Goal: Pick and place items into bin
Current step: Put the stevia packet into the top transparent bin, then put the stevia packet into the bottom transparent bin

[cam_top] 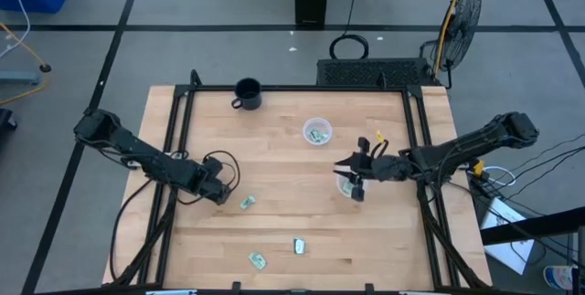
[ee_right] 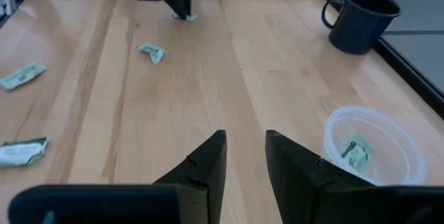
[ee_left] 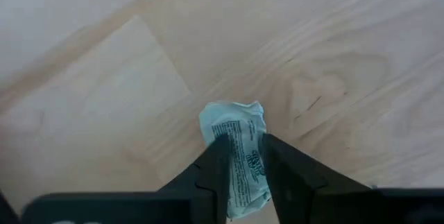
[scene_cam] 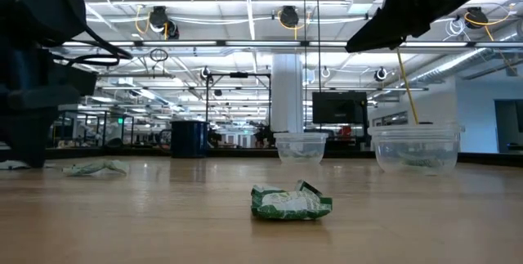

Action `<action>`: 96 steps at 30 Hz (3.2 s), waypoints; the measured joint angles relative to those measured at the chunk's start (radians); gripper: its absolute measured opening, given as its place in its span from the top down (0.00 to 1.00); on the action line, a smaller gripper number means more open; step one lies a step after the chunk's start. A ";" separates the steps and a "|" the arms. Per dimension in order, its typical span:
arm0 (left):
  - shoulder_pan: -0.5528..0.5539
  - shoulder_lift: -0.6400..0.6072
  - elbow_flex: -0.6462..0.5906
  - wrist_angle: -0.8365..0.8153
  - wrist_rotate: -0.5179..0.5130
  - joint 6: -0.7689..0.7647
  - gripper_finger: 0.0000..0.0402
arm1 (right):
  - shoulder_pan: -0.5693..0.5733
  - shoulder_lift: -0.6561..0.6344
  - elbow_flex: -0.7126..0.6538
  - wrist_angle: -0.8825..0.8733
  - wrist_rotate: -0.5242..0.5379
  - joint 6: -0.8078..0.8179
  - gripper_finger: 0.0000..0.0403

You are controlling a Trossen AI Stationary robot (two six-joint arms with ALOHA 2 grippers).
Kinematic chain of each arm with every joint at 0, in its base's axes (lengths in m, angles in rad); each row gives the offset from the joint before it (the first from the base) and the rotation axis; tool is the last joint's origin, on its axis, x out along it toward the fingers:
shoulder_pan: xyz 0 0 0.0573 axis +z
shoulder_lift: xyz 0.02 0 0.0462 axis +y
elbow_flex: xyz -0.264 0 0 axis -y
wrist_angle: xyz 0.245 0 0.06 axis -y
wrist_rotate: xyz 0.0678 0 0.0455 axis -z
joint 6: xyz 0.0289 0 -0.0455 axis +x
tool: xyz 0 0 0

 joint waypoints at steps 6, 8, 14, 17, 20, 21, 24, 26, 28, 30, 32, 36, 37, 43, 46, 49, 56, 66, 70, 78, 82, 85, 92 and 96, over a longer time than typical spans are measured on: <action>0.012 0.001 -0.001 0.081 -0.054 0.002 0.96 | -0.029 0.000 0.000 0.025 0.000 -0.004 0.77; 0.030 0.004 0.010 0.134 -0.074 0.023 0.98 | -0.040 0.000 0.000 0.055 0.000 -0.018 0.77; 0.144 0.003 0.117 0.400 -0.177 0.373 0.98 | -0.070 0.000 0.000 0.126 0.000 -0.023 0.77; 0.226 0.003 0.186 0.584 -0.174 0.626 0.99 | -0.082 0.000 0.000 0.135 0.000 -0.023 0.77; 0.321 0.025 0.259 0.750 -0.128 0.877 0.98 | -0.095 0.000 0.000 0.156 0.000 -0.023 0.77; 0.353 0.042 0.288 0.783 -0.100 0.948 0.98 | -0.099 0.000 0.000 0.164 0.000 -0.024 0.77; 0.442 0.146 0.404 0.804 -0.052 1.054 0.99 | -0.109 0.000 0.000 0.180 0.000 -0.024 0.77; 0.493 0.244 0.484 0.790 -0.014 1.110 0.98 | -0.115 0.000 0.000 0.181 -0.001 -0.023 0.77; 0.531 0.361 0.575 0.792 0.014 1.153 0.98 | -0.120 0.000 0.000 0.182 0.000 -0.028 0.77; 0.560 0.476 0.661 0.785 0.018 1.173 0.98 | -0.121 0.000 0.000 0.194 0.000 -0.065 0.77; 0.580 0.587 0.745 0.798 0.020 1.177 0.99 | -0.120 0.000 0.000 0.214 0.000 -0.130 0.77; 0.601 0.770 0.877 0.797 0.057 1.181 0.97 | -0.110 -0.001 0.000 0.225 0.000 -0.183 0.77; 0.605 0.798 0.898 0.793 0.059 1.182 0.96 | -0.108 -0.001 0.000 0.222 0.000 -0.187 0.77; 0.630 0.863 0.946 0.799 0.049 1.167 0.97 | -0.104 -0.001 0.000 0.192 0.000 -0.190 0.78; 0.638 0.862 0.946 0.784 0.064 1.167 0.99 | -0.104 -0.001 0.000 0.179 0.000 -0.189 0.78; 0.638 0.861 0.946 0.756 0.081 1.169 0.98 | -0.104 -0.001 0.000 0.175 0.000 -0.178 0.78; 0.634 0.861 0.946 0.720 0.080 1.179 0.79 | -0.104 -0.001 0.000 0.172 0.000 -0.172 0.78; 0.616 0.760 0.945 0.698 0.154 1.198 0.65 | -0.090 -0.004 0.000 0.165 -0.001 -0.176 0.78; 0.606 0.644 0.946 0.616 0.141 1.264 0.65 | -0.038 -0.042 0.000 0.174 -0.003 -0.209 0.78; 0.609 0.371 0.946 0.400 0.078 1.309 0.64 | 0.077 -0.032 0.000 0.257 -0.203 -0.233 0.77; 0.591 0.226 0.946 0.349 0.087 1.305 0.64 | 0.085 0.121 -0.001 0.418 -0.360 -0.307 0.73; 0.573 0.139 0.946 0.303 0.086 1.305 0.64 | 0.085 0.272 0.001 0.640 -0.574 -0.325 0.70; 0.542 0.027 0.946 0.231 0.077 1.303 0.64 | 0.088 0.604 0.165 0.650 -0.653 -0.199 0.63; 0.529 0.023 0.946 0.214 0.060 1.304 0.64 | 0.118 0.768 0.319 0.524 -0.621 -0.154 0.60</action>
